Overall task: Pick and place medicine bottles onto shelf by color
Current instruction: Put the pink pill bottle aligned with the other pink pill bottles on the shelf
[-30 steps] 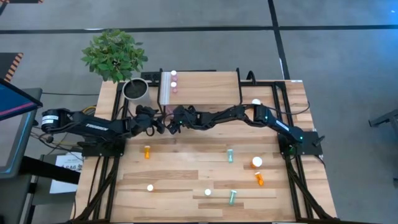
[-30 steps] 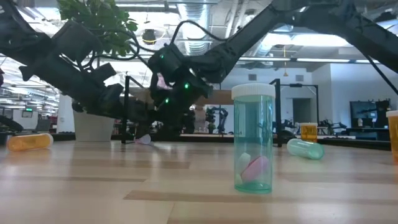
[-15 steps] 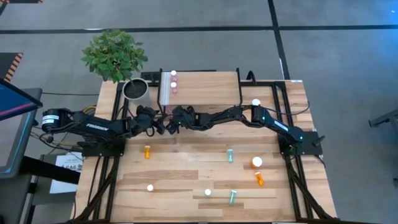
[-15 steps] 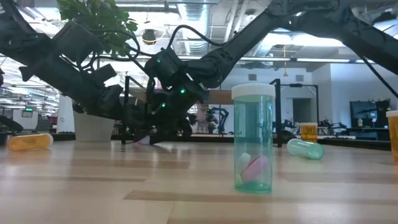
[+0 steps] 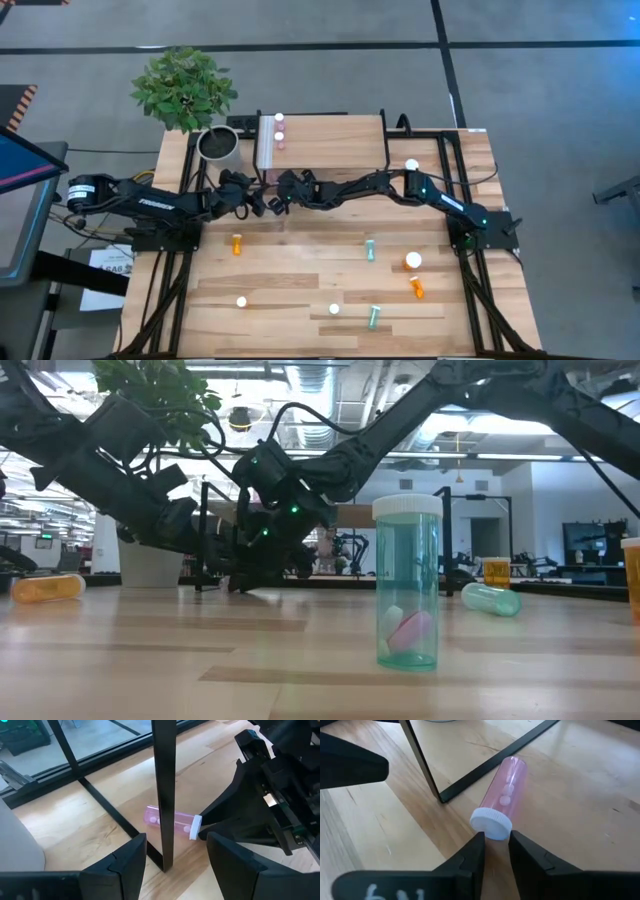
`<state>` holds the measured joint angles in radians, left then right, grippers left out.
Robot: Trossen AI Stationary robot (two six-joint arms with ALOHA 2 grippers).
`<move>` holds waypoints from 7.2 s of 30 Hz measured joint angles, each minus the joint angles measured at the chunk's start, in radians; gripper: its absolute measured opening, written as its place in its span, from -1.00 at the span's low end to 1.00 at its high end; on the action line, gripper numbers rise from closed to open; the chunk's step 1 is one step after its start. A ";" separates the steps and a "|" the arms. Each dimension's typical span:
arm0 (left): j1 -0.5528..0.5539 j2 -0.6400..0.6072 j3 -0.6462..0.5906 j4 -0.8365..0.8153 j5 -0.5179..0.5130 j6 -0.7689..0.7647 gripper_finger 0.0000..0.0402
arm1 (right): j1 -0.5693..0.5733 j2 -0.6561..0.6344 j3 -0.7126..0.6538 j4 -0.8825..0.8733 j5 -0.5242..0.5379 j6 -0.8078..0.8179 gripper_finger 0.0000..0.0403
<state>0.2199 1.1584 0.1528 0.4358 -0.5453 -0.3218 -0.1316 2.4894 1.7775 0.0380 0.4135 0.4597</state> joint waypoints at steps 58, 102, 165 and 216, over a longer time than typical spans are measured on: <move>0.000 0.000 0.000 -0.023 0.010 0.008 -0.02 | -0.018 0.005 -0.002 0.124 0.018 0.003 0.39; 0.000 0.000 0.000 -0.029 0.021 0.015 -0.02 | 0.000 0.003 0.000 0.135 0.025 -0.034 0.06; 0.000 0.000 -0.001 -0.044 0.042 0.030 -0.02 | 0.067 0.116 0.116 0.028 0.099 0.029 -0.40; -0.256 -0.001 0.131 -0.038 0.373 -0.084 -0.18 | 0.330 -0.521 -0.810 0.423 -0.065 0.049 -0.36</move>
<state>-0.0358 1.1576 0.2843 0.3974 -0.1723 -0.4055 0.1979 1.9687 0.9676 0.4606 0.3490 0.5084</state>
